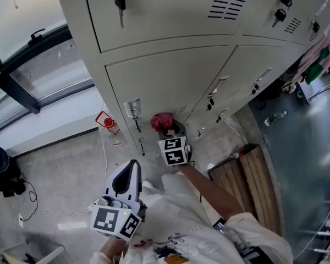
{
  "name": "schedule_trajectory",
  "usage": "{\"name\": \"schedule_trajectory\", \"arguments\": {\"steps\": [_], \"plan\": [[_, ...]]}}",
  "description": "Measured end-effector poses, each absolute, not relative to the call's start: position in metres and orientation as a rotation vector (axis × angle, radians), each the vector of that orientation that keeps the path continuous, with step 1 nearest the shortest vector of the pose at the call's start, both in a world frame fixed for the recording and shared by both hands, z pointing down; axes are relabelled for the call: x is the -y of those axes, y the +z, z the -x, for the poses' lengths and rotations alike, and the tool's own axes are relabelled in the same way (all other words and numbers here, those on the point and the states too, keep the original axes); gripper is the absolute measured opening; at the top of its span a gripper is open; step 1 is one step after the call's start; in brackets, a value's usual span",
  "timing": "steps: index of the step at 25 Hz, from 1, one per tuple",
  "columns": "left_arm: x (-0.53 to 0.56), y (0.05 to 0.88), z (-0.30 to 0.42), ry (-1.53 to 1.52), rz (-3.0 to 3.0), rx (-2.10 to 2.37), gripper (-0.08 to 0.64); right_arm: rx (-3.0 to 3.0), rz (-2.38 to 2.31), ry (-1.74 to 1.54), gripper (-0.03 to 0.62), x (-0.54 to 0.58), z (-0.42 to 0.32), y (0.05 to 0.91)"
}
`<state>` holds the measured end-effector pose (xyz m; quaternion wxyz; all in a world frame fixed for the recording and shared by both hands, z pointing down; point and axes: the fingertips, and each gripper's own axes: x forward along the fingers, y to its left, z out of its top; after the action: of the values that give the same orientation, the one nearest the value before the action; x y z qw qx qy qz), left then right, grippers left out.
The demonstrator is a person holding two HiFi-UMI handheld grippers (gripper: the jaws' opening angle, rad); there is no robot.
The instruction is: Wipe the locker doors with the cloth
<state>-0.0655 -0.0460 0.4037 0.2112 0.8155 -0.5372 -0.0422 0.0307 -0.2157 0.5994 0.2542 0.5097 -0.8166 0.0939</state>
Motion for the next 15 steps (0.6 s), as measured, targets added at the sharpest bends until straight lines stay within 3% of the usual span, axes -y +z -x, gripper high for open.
{"name": "schedule_trajectory", "arguments": {"steps": [15], "plan": [[0.057,0.401,0.052,-0.110,-2.297,1.453,0.003,2.112,-1.506,0.286,0.161,0.240,-0.098,0.608]]}}
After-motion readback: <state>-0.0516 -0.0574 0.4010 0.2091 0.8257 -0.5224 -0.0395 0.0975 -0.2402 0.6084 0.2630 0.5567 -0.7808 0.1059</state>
